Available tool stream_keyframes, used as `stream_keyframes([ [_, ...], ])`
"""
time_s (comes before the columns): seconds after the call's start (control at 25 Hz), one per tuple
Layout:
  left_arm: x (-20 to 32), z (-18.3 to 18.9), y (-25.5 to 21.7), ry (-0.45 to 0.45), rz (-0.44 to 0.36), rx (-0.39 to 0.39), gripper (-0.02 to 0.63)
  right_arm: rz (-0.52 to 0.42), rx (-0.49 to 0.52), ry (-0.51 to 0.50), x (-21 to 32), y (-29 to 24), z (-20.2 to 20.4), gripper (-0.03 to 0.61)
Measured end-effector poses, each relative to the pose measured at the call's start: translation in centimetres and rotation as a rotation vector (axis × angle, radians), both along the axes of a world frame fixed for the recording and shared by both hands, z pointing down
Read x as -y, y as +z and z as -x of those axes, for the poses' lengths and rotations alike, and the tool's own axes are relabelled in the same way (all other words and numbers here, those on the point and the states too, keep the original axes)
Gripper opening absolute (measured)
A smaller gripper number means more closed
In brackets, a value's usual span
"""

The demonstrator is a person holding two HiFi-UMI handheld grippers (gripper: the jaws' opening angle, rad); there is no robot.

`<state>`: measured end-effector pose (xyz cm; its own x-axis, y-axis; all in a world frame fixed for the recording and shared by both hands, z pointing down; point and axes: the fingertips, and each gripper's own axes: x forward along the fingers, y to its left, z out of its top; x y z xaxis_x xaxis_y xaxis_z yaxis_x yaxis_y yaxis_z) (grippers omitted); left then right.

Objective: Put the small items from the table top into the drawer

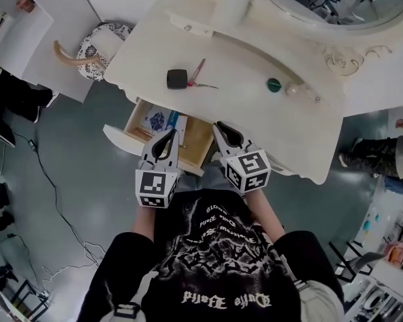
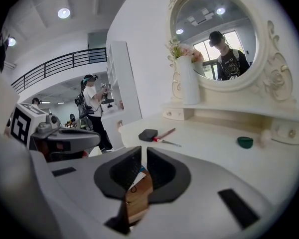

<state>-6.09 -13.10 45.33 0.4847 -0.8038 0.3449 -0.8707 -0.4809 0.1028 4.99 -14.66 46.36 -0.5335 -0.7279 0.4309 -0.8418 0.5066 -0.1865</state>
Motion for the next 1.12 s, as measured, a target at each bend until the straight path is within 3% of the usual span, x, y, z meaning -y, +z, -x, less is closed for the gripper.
stream_keyframes([
  [0.48,0.0,-1.0,0.0,0.046,-0.007,0.007,0.015,-0.025,-0.056,0.044,-1.0,0.8,-1.7,0.012],
  [1.12,0.1,-0.9,0.2,0.039,0.0,0.01,0.015,-0.063,-0.08,0.014,-1.1,0.6,-1.5,0.011],
])
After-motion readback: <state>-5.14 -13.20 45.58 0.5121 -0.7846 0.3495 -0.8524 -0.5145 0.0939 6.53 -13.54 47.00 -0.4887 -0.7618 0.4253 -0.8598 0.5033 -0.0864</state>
